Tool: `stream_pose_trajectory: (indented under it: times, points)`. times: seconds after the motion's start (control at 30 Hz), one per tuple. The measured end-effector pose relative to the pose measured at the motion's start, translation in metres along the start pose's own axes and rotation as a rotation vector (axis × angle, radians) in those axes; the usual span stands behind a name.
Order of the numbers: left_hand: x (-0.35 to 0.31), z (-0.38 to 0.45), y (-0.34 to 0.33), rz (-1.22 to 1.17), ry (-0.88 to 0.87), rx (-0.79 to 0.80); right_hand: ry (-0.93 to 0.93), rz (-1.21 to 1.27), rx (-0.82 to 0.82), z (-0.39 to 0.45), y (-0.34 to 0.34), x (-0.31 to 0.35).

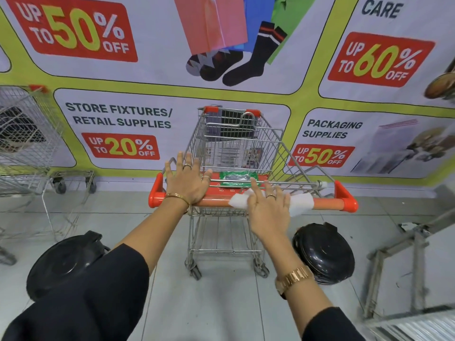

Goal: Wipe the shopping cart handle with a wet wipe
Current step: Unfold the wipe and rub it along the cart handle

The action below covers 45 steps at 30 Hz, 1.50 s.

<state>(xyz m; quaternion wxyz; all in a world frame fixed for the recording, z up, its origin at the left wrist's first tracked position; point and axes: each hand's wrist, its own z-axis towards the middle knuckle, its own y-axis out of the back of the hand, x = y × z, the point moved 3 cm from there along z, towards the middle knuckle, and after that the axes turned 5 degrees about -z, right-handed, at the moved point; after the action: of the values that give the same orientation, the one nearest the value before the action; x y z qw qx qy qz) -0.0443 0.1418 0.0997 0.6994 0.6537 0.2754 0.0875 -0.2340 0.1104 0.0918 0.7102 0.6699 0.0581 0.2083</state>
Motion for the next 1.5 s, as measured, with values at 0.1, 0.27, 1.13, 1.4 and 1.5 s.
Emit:
stream_pose_trajectory:
  times: [0.1,0.27,1.13,1.4,1.5]
  points:
    - [0.001,0.0,0.001,-0.024,0.023,0.002,-0.073,-0.034,-0.03,0.001,0.01,-0.043]
    - [-0.003,0.0,-0.001,-0.01,0.014,0.016,-0.243,0.0,0.007,0.008,0.018,-0.064]
    - [0.0,-0.001,0.001,-0.033,-0.01,-0.022,0.012,0.019,-0.006,-0.006,-0.003,0.023]
    - [-0.004,-0.002,-0.002,-0.058,-0.003,-0.022,-0.295,-0.025,-0.061,0.013,0.015,-0.064]
    - [-0.006,-0.001,-0.003,-0.052,-0.005,-0.021,-0.267,-0.033,-0.03,0.015,0.008,-0.032]
